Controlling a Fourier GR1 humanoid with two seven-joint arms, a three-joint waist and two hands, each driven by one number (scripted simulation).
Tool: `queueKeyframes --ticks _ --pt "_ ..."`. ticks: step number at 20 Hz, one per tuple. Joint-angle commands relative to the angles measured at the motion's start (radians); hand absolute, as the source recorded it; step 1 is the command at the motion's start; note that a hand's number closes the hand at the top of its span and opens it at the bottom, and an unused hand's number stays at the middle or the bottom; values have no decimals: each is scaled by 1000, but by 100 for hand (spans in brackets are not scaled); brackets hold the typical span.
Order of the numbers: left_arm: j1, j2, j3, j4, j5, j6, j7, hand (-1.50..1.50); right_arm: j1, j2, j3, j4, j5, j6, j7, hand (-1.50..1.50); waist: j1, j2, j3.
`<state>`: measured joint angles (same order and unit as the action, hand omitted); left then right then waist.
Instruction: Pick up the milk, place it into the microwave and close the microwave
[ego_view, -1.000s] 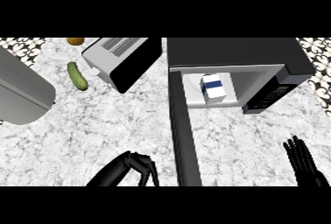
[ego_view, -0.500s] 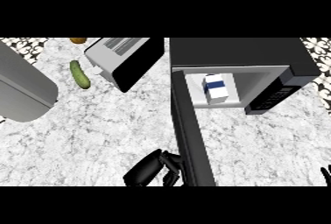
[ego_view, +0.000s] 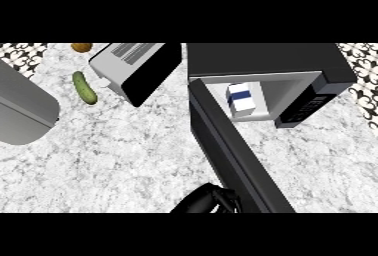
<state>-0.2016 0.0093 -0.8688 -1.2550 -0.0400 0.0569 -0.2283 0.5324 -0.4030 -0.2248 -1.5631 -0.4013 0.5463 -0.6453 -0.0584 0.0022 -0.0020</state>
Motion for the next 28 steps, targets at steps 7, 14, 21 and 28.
queueKeyframes --ticks 7,14,21,28 --pt "-199 -8 -235 7 167 306 93 150 -8 -33 85 -229 -118 97 68 -150 -54 5 -2" --pt "-330 -8 -249 56 247 451 109 150 -26 -113 72 -325 -189 99 161 -150 -94 15 -4" --pt "-450 -9 -169 92 369 584 87 150 -12 -129 85 -399 -238 76 225 -150 -120 24 -4" --pt "-564 -9 -127 180 455 665 55 150 -13 -148 91 -440 -277 76 257 -150 -157 36 -3"
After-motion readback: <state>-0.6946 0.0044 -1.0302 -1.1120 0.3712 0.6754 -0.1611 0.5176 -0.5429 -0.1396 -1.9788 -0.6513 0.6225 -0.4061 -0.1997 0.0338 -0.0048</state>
